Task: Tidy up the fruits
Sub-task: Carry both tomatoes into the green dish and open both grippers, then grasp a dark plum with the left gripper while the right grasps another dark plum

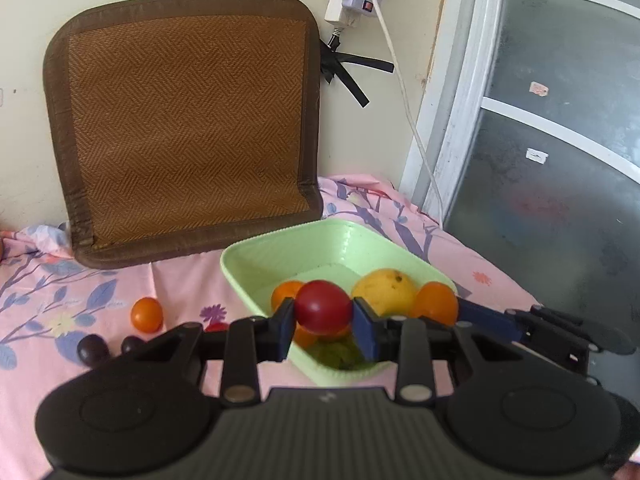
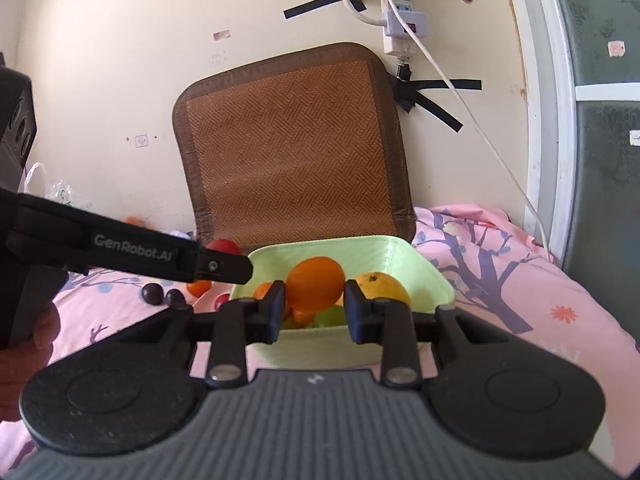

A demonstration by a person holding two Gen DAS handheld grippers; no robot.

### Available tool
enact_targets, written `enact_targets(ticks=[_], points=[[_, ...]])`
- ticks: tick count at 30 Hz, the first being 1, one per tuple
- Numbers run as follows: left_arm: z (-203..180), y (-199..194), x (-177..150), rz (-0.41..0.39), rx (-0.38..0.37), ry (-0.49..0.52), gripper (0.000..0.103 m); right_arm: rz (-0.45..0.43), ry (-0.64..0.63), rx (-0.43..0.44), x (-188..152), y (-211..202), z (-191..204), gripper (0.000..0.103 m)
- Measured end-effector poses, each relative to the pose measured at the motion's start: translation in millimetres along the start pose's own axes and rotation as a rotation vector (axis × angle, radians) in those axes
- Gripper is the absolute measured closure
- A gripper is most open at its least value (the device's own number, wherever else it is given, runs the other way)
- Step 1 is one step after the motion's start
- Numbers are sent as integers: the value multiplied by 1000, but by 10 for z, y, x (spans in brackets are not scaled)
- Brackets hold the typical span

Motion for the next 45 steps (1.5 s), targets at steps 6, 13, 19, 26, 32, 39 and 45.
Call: enact_targets(ticks=[6, 13, 19, 26, 32, 39, 45], points=[[63, 549, -5, 41, 18, -31, 72, 29, -51, 12, -84, 235, 3, 68], [99, 587, 34, 19, 39, -35, 50, -31, -66, -36, -19, 186, 7, 56], [216, 62, 156, -81, 72, -44, 45, -78, 9, -74, 17, -70, 43, 56], [630, -485, -71, -136, 191, -34, 45, -84, 22, -37, -68, -281, 391, 56], [1117, -667, -314, -140, 320, -36, 45, -22, 20, 16, -114, -163, 720, 56], [1357, -659, -442, -149, 381, -27, 45, 29, -2, 25, -187, 48, 951, 56], [1422, -711, -438, -152, 348, -95, 45, 79, 1, 19, -299, 173, 1024, 56]])
Point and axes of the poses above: each gripper's, at about its wrist camera, not at the fingertips, and y roughly the way its jaws point, z to its left, x to its top, the point moved 5 cm from there along y, roughly the way its jaws point, and after that the axes turned 14 degrees about -z, right-handed, at the moved point
